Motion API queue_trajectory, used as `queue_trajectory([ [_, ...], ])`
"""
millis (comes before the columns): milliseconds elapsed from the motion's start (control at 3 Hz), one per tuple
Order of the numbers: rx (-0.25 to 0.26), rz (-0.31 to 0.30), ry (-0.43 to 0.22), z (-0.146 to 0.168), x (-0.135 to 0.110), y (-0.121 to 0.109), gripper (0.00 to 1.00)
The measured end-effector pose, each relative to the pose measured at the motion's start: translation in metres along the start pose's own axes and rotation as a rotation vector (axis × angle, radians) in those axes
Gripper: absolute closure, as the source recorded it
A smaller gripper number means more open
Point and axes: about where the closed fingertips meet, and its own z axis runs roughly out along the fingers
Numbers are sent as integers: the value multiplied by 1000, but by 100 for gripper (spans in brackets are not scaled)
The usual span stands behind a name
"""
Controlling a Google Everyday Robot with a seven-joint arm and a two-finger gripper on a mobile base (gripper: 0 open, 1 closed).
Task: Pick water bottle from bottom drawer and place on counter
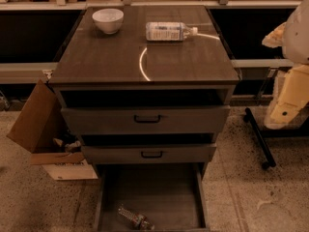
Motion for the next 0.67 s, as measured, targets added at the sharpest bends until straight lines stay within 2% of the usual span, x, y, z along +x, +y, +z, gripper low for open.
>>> queue_trajectory([
  [333, 0, 0, 0, 0, 0, 0, 0],
  [667, -30, 13, -47, 22, -7, 13, 0],
])
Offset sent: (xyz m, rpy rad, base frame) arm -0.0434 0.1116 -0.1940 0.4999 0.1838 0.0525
